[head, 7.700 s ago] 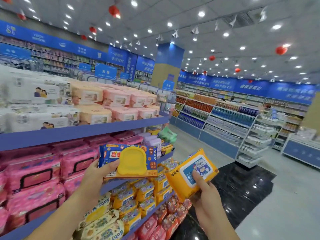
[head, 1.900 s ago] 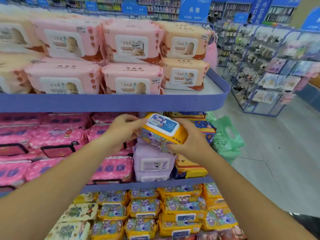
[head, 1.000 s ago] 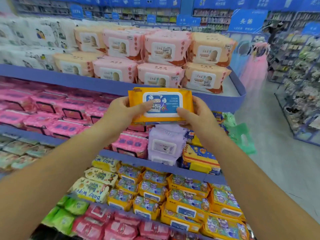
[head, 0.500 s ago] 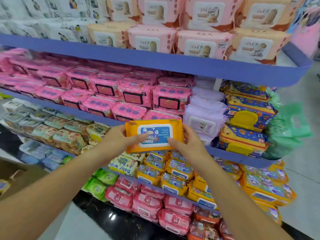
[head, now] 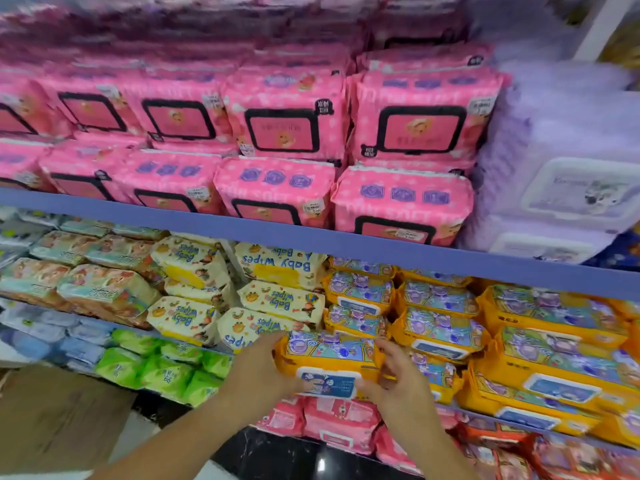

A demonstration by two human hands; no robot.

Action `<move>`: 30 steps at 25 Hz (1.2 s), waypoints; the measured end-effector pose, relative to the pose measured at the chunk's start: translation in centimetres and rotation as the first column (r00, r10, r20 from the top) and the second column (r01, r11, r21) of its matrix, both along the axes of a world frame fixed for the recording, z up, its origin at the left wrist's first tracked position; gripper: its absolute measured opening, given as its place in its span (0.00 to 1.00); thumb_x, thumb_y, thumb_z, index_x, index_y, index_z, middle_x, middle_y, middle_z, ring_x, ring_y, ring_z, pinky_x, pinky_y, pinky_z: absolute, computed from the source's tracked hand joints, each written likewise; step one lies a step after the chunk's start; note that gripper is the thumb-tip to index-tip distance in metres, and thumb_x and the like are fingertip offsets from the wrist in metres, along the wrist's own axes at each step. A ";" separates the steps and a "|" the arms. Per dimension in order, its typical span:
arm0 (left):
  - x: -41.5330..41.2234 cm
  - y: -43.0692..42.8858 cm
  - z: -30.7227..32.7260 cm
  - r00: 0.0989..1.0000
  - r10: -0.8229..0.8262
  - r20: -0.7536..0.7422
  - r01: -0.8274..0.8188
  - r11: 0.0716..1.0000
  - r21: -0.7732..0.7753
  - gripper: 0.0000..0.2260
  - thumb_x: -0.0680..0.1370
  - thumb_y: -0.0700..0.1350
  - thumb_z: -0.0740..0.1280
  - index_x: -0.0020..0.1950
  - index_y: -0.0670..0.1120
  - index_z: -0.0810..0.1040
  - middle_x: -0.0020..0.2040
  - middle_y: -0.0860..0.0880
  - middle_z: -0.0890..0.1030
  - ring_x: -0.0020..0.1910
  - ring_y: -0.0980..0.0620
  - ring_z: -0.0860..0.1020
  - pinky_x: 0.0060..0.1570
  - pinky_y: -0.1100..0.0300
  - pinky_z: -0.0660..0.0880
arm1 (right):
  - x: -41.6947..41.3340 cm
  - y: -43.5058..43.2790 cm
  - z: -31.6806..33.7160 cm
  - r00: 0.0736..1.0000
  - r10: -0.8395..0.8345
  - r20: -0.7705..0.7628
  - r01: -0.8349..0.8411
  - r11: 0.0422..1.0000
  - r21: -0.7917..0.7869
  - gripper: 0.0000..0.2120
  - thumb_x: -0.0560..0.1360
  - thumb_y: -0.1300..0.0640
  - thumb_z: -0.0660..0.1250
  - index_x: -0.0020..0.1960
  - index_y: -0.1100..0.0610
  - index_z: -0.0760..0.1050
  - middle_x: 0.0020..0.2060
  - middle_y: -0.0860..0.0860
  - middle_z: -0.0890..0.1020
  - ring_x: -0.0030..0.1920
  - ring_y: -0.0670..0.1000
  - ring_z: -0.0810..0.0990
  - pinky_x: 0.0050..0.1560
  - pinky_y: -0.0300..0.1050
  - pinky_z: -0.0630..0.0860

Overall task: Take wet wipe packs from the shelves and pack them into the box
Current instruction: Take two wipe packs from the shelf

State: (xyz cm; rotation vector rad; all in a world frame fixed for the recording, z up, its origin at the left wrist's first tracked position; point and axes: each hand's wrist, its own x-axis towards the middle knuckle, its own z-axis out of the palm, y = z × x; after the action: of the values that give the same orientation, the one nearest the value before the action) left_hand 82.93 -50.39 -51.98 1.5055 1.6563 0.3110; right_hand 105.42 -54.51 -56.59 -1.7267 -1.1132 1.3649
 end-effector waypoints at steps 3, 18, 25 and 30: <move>0.6 2.8 -7.0 0.998 -0.029 -0.049 0.030 0.999 0.018 0.23 0.66 0.44 0.82 0.54 0.59 0.75 0.41 0.60 0.83 0.38 0.71 0.79 0.36 0.73 0.73 | -0.7 2.2 -6.1 0.999 -0.042 0.022 0.043 0.999 -0.019 0.31 0.74 0.63 0.75 0.70 0.43 0.68 0.58 0.39 0.78 0.49 0.31 0.79 0.50 0.30 0.77; 3.2 12.3 -14.5 0.961 -0.266 0.079 0.254 0.957 0.140 0.28 0.70 0.47 0.81 0.66 0.55 0.73 0.55 0.60 0.83 0.49 0.63 0.82 0.51 0.61 0.80 | -2.0 7.1 -11.8 0.716 -0.224 0.662 0.048 0.961 0.273 0.36 0.77 0.52 0.71 0.79 0.56 0.59 0.73 0.52 0.66 0.73 0.55 0.65 0.68 0.52 0.71; 2.6 9.9 -9.4 0.939 -0.343 0.036 0.344 0.939 -0.003 0.28 0.77 0.48 0.74 0.73 0.53 0.66 0.60 0.59 0.75 0.44 0.70 0.72 0.37 0.81 0.69 | -1.9 5.3 -7.2 0.811 -0.141 0.569 0.026 0.978 0.205 0.29 0.78 0.50 0.70 0.76 0.55 0.66 0.69 0.51 0.73 0.67 0.54 0.73 0.62 0.46 0.72; 3.3 8.2 -8.7 0.914 -0.368 -0.167 0.378 0.925 0.029 0.39 0.72 0.48 0.76 0.79 0.51 0.61 0.72 0.44 0.66 0.65 0.43 0.75 0.64 0.47 0.74 | -1.5 5.6 -6.1 0.705 0.027 0.709 -0.143 0.984 0.105 0.33 0.78 0.53 0.70 0.79 0.54 0.62 0.77 0.54 0.65 0.75 0.58 0.64 0.71 0.54 0.68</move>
State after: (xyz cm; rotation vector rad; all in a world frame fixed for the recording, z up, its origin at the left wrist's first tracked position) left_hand 86.25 -42.20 -60.69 1.8952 1.4456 0.0320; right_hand 103.95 -48.94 -62.72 -2.1663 -1.6736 0.6010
